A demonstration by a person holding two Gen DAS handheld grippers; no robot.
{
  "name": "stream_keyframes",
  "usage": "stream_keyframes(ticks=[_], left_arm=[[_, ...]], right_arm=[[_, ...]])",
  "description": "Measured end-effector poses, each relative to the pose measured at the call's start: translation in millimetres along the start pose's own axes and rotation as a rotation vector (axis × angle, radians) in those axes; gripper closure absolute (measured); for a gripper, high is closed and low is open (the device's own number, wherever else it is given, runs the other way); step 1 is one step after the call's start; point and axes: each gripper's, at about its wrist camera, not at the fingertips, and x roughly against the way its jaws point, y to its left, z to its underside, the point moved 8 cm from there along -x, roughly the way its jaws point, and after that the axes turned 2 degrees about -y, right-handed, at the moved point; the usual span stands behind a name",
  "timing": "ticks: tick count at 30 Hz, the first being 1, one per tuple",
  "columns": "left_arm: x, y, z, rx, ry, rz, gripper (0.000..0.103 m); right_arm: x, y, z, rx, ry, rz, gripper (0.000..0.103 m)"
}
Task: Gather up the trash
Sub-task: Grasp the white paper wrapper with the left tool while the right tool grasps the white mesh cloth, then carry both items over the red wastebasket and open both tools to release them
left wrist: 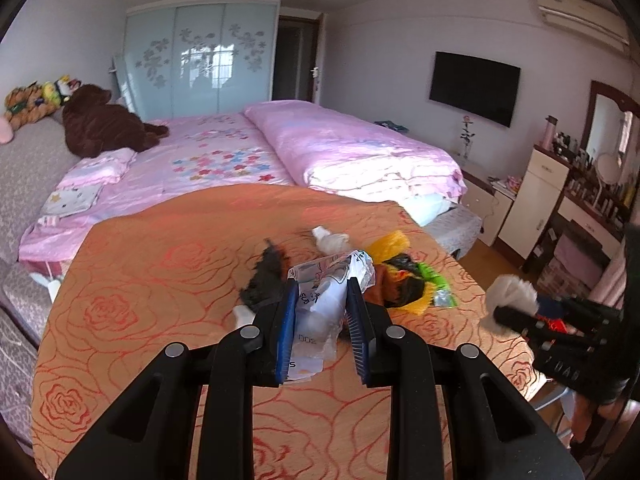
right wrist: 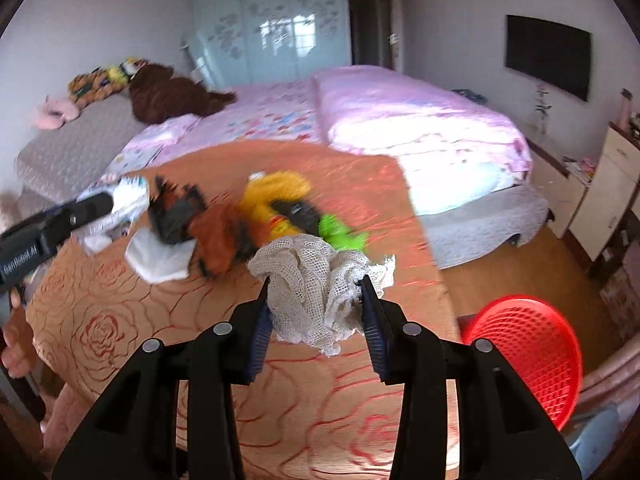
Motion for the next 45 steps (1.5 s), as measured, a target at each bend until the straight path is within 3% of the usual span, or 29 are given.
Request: stream_keyframes(ticks=[8,24,38,45], left_arm=[[-14.3,-40.6,-6.9,-0.061,0.007,0.044,0.080],[-36.0,-138.2,-15.0,-0.208,0.010,0.172,0.080],[-62.4,-224.1,-12.1,-0.295,0.048,0.327,0.080],[-77.2,-264.6,7.5,-0.348,0.094,0.376,0.080]], right_arm=[[25.3,-45.6,-15.7,-0.068,-0.061,0.086,0.063],[63.9,-131.2,-6.1,-0.189,-0.101,0.257,0.063],[81.8,-196.7,27.8,-0.320,-0.094,0.371,0.063],[76.1,-221.7,44.8,-0.374,-0.077,0.395,0.063]])
